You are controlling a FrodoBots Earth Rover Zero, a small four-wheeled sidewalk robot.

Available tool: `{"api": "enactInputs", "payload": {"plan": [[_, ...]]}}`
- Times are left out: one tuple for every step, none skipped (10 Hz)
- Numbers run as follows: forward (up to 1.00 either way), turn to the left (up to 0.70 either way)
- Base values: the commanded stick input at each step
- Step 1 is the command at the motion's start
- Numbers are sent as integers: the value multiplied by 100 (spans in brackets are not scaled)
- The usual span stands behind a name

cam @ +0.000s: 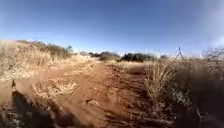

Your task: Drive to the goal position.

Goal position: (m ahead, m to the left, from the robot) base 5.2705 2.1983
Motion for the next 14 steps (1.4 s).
{"api": "enactInputs", "payload": {"plan": [[50,0],[50,0],[50,0],[50,0],[50,0],[50,0],[50,0],[50,-4],[50,-26],[50,-47],[50,-31],[50,-9],[50,0],[50,0]]}}
